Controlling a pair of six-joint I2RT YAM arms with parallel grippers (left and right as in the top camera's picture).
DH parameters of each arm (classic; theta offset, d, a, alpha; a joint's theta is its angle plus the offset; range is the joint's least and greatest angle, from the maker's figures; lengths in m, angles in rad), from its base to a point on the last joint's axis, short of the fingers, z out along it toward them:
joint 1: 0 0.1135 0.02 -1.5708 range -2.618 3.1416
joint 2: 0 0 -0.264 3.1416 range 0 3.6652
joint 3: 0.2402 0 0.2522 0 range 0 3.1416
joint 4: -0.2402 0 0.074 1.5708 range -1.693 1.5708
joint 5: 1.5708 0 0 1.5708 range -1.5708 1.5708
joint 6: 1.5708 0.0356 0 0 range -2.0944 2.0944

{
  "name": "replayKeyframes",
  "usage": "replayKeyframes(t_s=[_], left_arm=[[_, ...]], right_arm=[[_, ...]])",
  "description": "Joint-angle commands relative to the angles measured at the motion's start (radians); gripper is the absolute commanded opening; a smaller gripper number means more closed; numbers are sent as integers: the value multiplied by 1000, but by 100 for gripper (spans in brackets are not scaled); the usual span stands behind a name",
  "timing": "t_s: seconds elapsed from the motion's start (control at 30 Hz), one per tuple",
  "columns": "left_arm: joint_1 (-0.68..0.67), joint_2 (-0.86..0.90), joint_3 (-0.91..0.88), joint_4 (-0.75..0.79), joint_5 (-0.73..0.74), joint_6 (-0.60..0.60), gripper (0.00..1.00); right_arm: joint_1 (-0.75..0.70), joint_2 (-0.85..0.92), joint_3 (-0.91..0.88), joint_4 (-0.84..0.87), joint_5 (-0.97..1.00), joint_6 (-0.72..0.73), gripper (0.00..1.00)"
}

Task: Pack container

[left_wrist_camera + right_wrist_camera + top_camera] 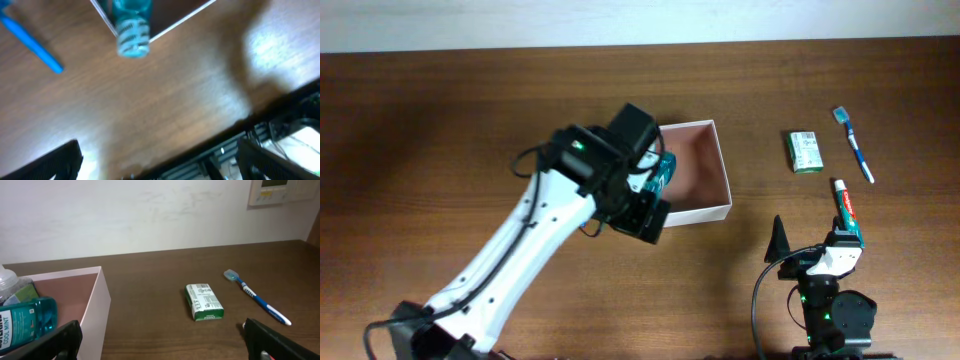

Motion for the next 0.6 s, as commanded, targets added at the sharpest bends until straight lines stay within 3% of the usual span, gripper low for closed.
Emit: replayKeyframes(t_s=[0.0,0.23,0.57], left_arm=[[-20,-2,-89,69,3,-11,99],[-18,-2,-179,182,-136,1,99],[-18,40,-238,351,-146,3,99]], right_arm=[[0,-8,-9,0,12,10,98],[0,-8,-9,0,12,10,98],[0,-9,-9,0,12,10,98]])
